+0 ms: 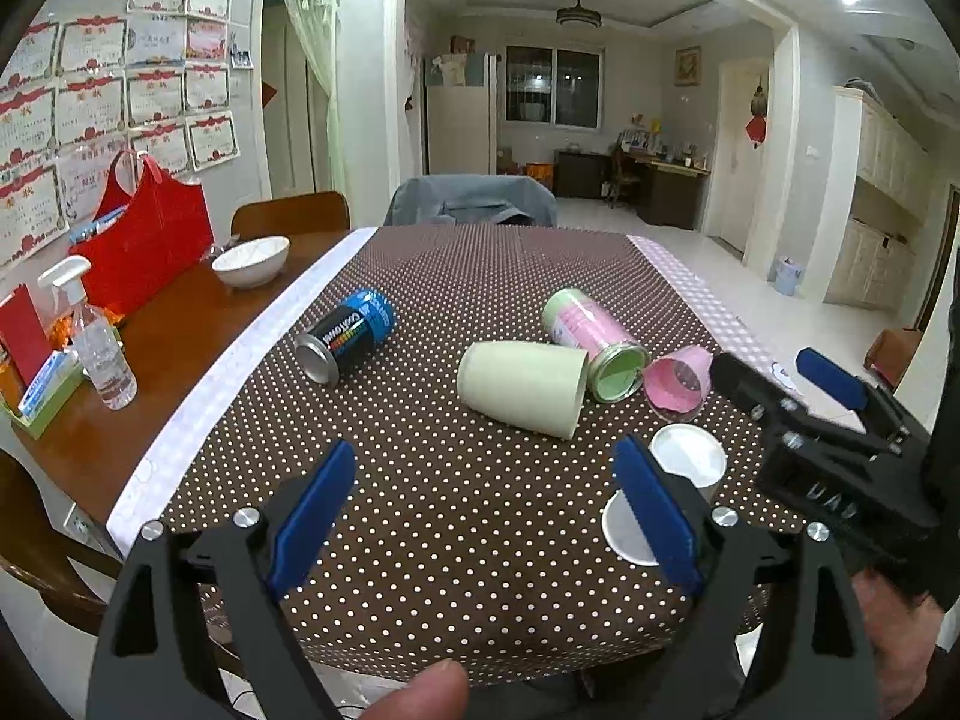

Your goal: Flip cup upside down

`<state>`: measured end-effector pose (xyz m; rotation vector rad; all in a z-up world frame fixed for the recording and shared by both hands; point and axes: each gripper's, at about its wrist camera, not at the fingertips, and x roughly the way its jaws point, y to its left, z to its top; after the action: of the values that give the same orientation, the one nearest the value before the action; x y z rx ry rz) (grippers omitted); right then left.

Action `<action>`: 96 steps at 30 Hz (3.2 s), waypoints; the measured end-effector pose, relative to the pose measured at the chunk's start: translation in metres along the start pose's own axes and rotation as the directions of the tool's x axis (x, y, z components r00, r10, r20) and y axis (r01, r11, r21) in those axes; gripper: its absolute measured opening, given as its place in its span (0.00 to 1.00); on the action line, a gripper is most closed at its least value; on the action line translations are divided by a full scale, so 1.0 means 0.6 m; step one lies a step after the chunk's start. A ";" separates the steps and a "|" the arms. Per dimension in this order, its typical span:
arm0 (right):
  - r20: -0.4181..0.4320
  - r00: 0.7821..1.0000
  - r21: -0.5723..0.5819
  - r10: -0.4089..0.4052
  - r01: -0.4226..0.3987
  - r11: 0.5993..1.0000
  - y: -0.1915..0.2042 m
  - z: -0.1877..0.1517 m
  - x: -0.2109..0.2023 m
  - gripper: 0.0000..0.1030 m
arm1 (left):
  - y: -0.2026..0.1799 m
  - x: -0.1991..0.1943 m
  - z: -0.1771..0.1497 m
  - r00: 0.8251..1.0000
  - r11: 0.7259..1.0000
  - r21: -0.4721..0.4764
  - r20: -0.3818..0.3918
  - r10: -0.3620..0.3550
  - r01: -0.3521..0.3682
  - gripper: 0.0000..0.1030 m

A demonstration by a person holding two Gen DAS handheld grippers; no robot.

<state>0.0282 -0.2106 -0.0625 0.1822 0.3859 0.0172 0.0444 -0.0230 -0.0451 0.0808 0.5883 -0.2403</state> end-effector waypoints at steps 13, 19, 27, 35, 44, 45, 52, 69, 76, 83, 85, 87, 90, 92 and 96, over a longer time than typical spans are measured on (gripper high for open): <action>-0.030 0.999 -0.022 0.036 -0.037 0.999 -0.014 0.054 -0.073 0.94 | -0.029 -0.048 0.016 0.999 0.999 0.030 0.050 0.016 -0.017 0.84; -0.105 0.993 -0.039 0.056 -0.060 0.997 -0.017 0.060 -0.094 0.94 | -0.039 -0.070 0.016 0.997 0.998 0.043 0.070 0.031 -0.034 0.84; -0.119 0.993 -0.055 0.015 -0.022 0.998 0.000 0.061 -0.118 0.94 | -0.033 -0.104 0.023 0.993 0.997 0.023 0.100 0.070 -0.073 0.84; -0.078 0.997 -0.074 -0.001 -0.005 0.997 0.021 0.063 -0.137 0.94 | -0.034 -0.138 0.026 0.987 0.996 0.001 0.141 0.083 -0.084 0.87; -0.074 0.997 -0.061 0.004 -0.008 0.998 0.019 0.065 -0.138 0.94 | -0.031 -0.146 0.029 0.985 0.996 -0.006 0.148 0.083 -0.083 0.87; -0.073 0.997 -0.058 0.004 -0.009 0.998 0.018 0.066 -0.138 0.94 | -0.031 -0.146 0.029 0.985 0.997 -0.006 0.149 0.083 -0.083 0.87; -0.076 0.997 -0.049 0.005 -0.009 0.999 0.015 0.065 -0.134 0.94 | -0.031 -0.147 0.031 0.985 0.997 -0.002 0.150 0.082 -0.082 0.88; -0.065 0.998 -0.042 -0.001 -0.002 0.999 0.014 0.065 -0.136 0.94 | -0.032 -0.146 0.029 0.984 0.996 -0.008 0.152 0.088 -0.088 0.88; -0.065 0.998 -0.043 -0.002 0.000 0.999 0.014 0.064 -0.136 0.94 | -0.031 -0.146 0.029 0.984 0.996 -0.008 0.152 0.087 -0.087 0.88; -0.071 0.998 -0.042 -0.002 -0.001 0.999 0.013 0.064 -0.135 0.94 | -0.033 -0.147 0.029 0.984 0.996 -0.003 0.155 0.091 -0.091 0.88; -0.072 0.997 -0.042 -0.002 -0.001 0.999 0.013 0.064 -0.135 0.94 | -0.033 -0.147 0.028 0.984 0.996 -0.004 0.155 0.090 -0.091 0.88; -0.072 0.997 -0.041 -0.002 -0.001 0.999 0.013 0.064 -0.135 0.94 | -0.034 -0.147 0.028 0.984 0.996 -0.003 0.154 0.089 -0.090 0.88; -0.072 0.997 -0.042 -0.002 -0.001 0.999 0.013 0.064 -0.135 0.94 | -0.034 -0.146 0.028 0.984 0.996 -0.004 0.154 0.088 -0.088 0.88; -0.073 0.997 -0.041 -0.001 -0.002 0.999 0.013 0.064 -0.135 0.94 | -0.034 -0.147 0.028 0.983 0.996 -0.003 0.161 0.089 -0.089 0.88; -0.075 0.997 -0.041 -0.002 -0.001 0.999 0.013 0.062 -0.134 0.94 | -0.033 -0.149 0.027 0.981 0.996 -0.007 0.169 0.090 -0.090 0.88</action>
<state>-0.0319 -0.2138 0.0028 0.1413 0.4599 0.0314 -0.0239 -0.0267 0.0180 0.0862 0.4144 -0.1571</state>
